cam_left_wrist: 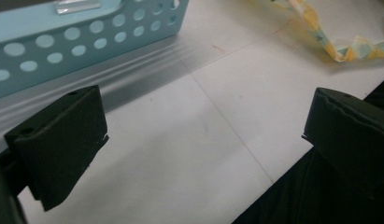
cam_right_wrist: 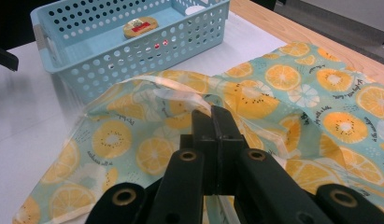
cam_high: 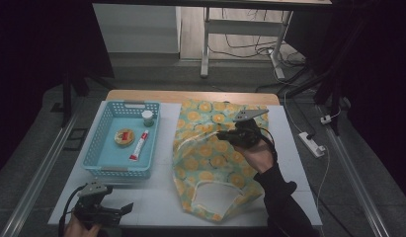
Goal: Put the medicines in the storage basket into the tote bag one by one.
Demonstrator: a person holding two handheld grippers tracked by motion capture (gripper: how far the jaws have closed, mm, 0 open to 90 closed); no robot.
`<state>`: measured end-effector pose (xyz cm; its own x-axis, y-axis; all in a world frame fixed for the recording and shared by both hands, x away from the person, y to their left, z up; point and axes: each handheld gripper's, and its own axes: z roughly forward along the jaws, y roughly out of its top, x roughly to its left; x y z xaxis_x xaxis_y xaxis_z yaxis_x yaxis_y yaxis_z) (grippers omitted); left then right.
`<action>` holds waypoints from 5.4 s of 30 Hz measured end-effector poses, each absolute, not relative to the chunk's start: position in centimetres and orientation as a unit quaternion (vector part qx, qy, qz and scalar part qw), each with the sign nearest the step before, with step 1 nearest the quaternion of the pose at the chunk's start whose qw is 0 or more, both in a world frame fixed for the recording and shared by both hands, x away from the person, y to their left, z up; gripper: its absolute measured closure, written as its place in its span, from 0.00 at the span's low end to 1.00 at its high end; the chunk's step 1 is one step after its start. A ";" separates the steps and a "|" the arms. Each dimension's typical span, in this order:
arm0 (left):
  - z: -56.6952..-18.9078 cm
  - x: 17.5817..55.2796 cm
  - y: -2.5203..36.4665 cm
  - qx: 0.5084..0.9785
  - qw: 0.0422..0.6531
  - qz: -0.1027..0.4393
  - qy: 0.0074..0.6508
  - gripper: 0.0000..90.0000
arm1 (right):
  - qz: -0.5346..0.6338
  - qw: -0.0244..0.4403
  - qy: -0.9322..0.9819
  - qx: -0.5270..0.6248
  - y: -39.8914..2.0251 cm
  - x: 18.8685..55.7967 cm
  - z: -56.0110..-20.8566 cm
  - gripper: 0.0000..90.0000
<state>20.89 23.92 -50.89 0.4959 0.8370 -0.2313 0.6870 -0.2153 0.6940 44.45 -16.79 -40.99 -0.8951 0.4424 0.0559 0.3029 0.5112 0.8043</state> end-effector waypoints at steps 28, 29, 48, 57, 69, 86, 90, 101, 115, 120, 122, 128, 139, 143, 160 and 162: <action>-47.7 22.0 24.1 0.783 0.419 0.135 0.439 0.00 | 0.444 0.079 0.865 0.217 -17.2 44.4 -41.3 1.00; -47.6 22.1 24.1 0.783 0.421 0.134 0.438 0.00 | 0.444 0.079 0.866 0.217 -17.2 44.4 -41.3 1.00; -46.7 25.9 24.8 0.783 0.416 0.106 0.450 0.00 | 0.445 0.078 0.865 0.217 -17.3 44.3 -41.3 1.00; -46.2 28.1 24.8 0.786 0.405 0.120 0.452 0.00 | 0.445 0.079 0.865 0.216 -17.2 44.2 -41.3 1.00; -45.7 31.1 25.3 0.783 0.391 0.132 0.466 0.00 | 0.447 0.083 0.865 0.214 -17.2 44.2 -41.3 1.00; -45.5 35.6 26.7 0.772 0.389 0.126 0.486 0.00 | 0.448 0.082 0.864 0.214 -17.2 44.2 -41.4 1.00; -45.4 36.8 26.9 0.770 0.387 0.128 0.491 0.00 | 0.449 0.083 0.863 0.217 -17.2 44.2 -41.4 1.00; -45.6 39.7 27.5 0.772 0.356 0.140 0.507 0.00 | 0.449 0.081 0.864 0.214 -17.1 44.2 -41.5 1.00; -47.3 43.2 28.0 0.779 0.301 0.147 0.530 0.00 | 0.446 0.083 0.866 0.212 -17.1 44.2 -41.6 1.00; -48.4 44.5 28.1 0.781 0.280 0.139 0.541 0.00 | 0.445 0.081 0.867 0.210 -17.0 44.2 -41.6 1.00; -48.9 44.9 28.2 0.780 0.273 0.135 0.547 0.00 | 0.446 0.081 0.867 0.208 -17.0 44.1 -41.5 1.00; -50.2 45.8 28.8 0.776 0.254 0.117 0.565 0.00 | 0.447 0.082 0.866 0.209 -17.2 44.1 -41.4 1.00; -51.8 46.5 28.1 0.787 0.190 0.102 0.578 0.00 | 0.445 0.080 0.867 0.208 -17.1 44.1 -41.6 1.00; -52.2 46.8 27.8 0.784 0.168 0.088 0.591 0.00 | 0.447 0.081 0.867 0.207 -17.1 44.1 -41.5 1.00; -51.6 46.7 28.1 0.768 0.178 0.065 0.612 0.23 | 0.448 0.084 0.865 0.209 -17.3 44.1 -41.3 1.00; -51.2 46.6 28.1 0.770 0.188 0.070 0.605 0.23 | 0.448 0.085 0.865 0.208 -17.3 44.1 -41.4 1.00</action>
<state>46.61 28.14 -51.23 0.2572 0.9589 -0.1200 0.9067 -0.1965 0.3732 44.10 -17.25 -41.35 -0.8993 0.4354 0.0400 0.2837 0.5114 0.8112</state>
